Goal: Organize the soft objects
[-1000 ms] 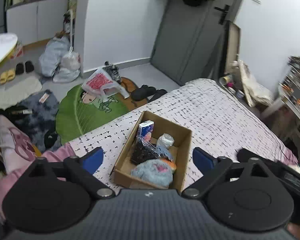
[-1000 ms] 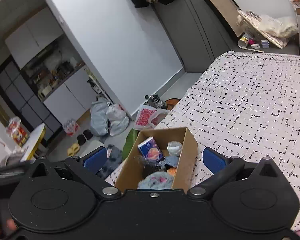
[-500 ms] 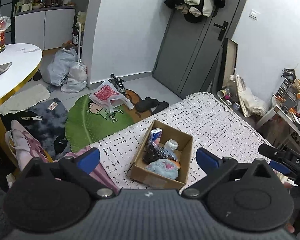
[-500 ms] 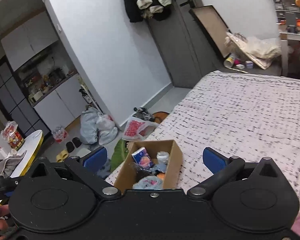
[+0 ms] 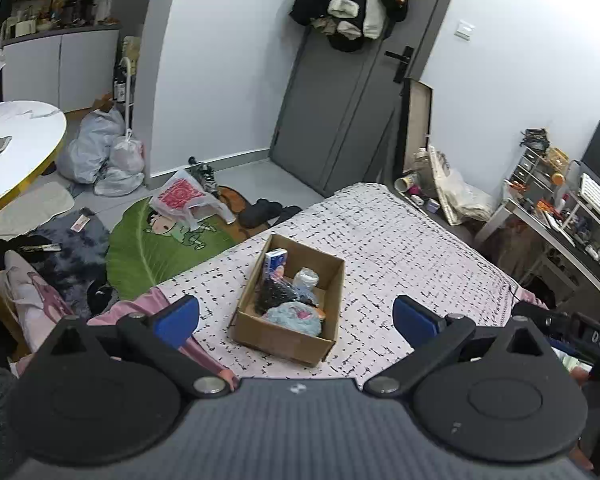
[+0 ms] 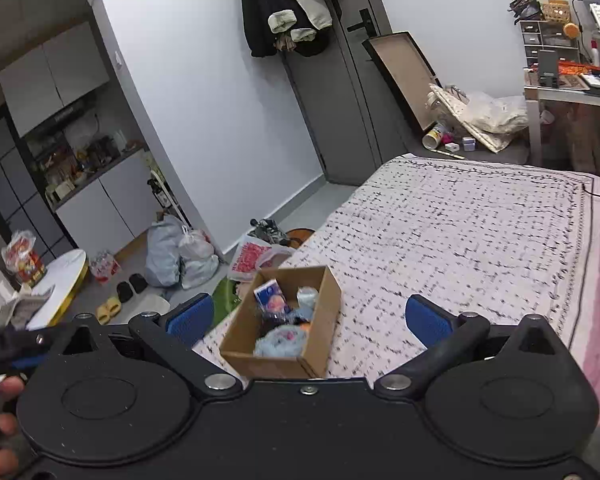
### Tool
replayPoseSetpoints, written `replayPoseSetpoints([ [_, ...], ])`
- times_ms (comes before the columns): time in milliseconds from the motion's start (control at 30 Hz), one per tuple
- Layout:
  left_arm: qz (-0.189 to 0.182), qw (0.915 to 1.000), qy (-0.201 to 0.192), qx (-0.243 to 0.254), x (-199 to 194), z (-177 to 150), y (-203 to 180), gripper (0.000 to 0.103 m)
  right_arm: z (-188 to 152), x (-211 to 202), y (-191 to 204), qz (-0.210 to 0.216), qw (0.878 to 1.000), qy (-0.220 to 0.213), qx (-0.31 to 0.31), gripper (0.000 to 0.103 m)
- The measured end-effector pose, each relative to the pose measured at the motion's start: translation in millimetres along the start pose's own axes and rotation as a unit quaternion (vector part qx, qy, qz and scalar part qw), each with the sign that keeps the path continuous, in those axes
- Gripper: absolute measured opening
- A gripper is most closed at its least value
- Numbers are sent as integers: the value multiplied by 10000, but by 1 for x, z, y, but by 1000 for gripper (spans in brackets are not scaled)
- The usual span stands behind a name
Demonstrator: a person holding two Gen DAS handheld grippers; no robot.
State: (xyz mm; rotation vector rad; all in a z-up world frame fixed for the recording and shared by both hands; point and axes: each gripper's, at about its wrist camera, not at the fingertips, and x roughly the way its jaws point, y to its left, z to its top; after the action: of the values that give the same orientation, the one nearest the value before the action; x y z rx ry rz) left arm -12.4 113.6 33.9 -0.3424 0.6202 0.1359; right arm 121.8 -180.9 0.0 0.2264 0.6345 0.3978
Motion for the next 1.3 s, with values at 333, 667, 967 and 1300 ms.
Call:
replayPoseSetpoints([
  [333, -104, 9989, 268, 374, 2, -34, -17, 102, -31, -39, -4, -477, 9986, 121, -207, 103],
  [667, 6, 9945, 467, 937, -1, -51, -29, 102, -49, -55, -11, -617, 9976, 244, -204, 103],
  [967, 22, 9936, 500, 1010, -4, -51, -31, 102, -50, -59, -8, -560, 9978, 267, -237, 103],
  [1300, -14, 9932, 423, 1081, -12, -48, -36, 102, -50, -65, -3, -532, 9978, 244, -309, 103],
])
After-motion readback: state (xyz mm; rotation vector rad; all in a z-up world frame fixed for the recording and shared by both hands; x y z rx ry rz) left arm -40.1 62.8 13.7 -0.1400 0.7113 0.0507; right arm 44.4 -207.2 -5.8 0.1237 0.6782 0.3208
